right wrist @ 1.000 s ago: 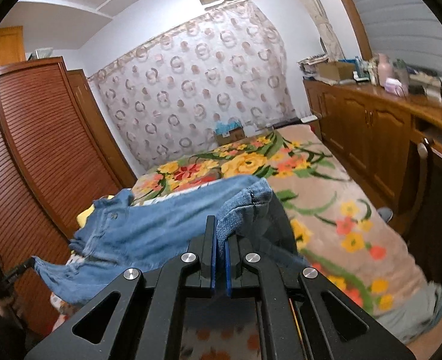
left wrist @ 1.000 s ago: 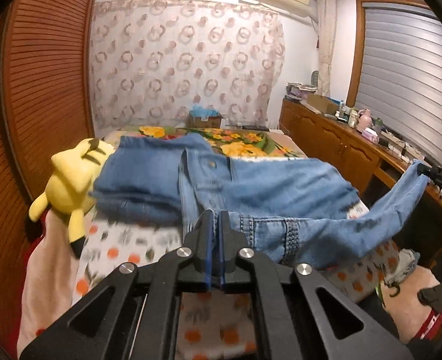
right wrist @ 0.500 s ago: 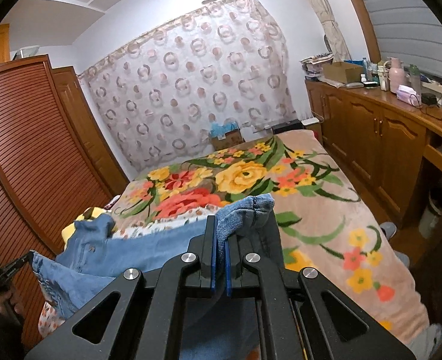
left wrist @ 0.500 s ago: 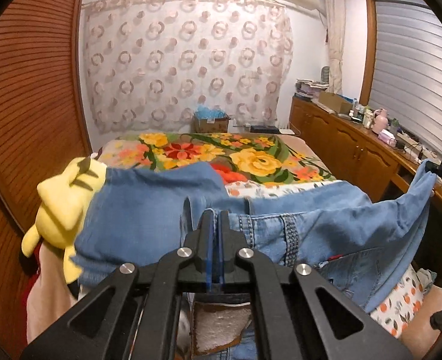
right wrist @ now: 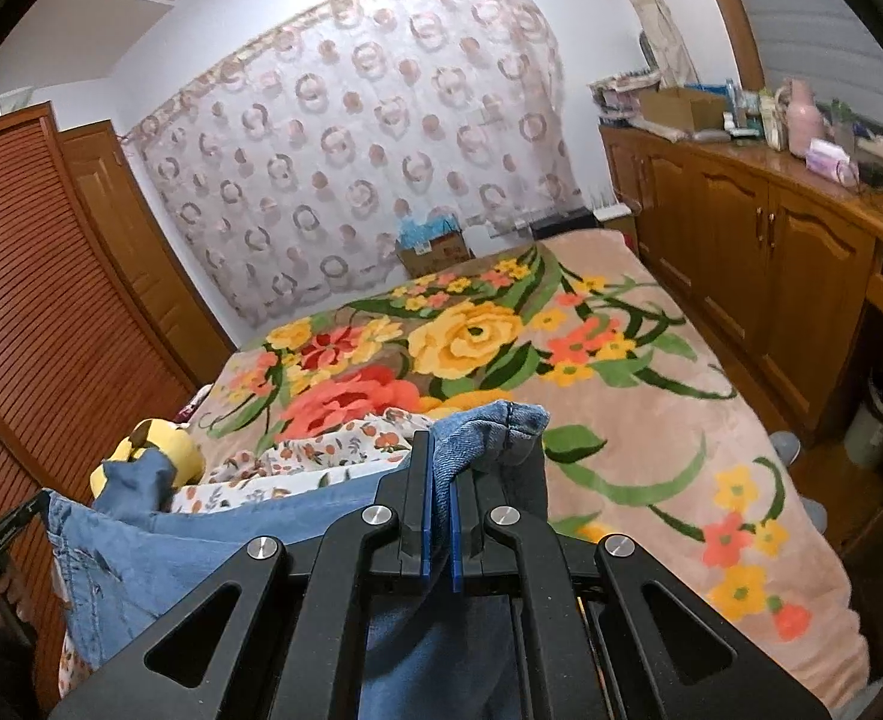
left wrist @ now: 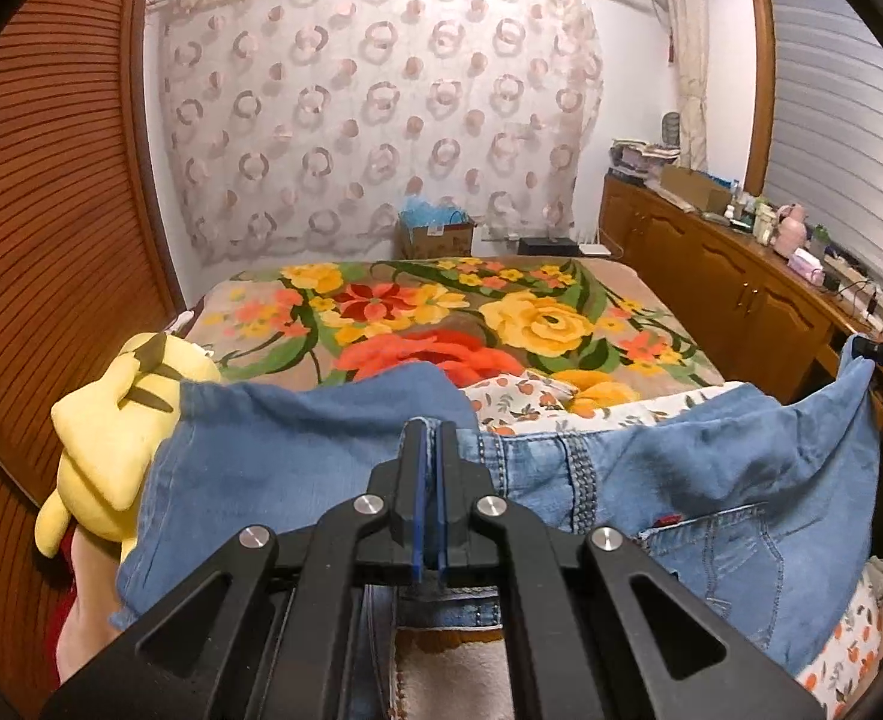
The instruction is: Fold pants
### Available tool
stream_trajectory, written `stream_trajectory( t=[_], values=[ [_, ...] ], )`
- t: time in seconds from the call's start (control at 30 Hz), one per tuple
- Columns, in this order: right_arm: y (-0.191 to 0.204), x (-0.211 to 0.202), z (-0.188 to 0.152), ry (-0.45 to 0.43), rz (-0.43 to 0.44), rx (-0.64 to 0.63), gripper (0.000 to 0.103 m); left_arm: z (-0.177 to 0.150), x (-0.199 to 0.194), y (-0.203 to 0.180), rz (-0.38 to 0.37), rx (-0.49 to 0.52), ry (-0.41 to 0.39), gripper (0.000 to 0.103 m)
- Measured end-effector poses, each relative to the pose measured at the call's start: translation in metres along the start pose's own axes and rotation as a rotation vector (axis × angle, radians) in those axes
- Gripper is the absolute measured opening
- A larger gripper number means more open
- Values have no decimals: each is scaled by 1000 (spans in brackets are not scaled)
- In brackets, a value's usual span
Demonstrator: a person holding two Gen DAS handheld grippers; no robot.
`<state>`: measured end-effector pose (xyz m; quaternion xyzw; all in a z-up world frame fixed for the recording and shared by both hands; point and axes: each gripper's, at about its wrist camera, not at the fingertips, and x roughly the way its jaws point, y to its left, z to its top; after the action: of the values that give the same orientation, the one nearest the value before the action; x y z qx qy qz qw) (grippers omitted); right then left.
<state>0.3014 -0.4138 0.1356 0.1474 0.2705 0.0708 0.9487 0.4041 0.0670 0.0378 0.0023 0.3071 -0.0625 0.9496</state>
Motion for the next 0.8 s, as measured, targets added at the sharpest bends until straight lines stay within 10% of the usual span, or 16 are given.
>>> stream_trajectory(
  t=[0.6,0.8],
  values=[
    [1,115,23,160,-52,1,4,3,78,5,38,42,121,8],
    [-3,109,27,152,-37,1,8,13,56,12,66,56,64,43]
  ],
)
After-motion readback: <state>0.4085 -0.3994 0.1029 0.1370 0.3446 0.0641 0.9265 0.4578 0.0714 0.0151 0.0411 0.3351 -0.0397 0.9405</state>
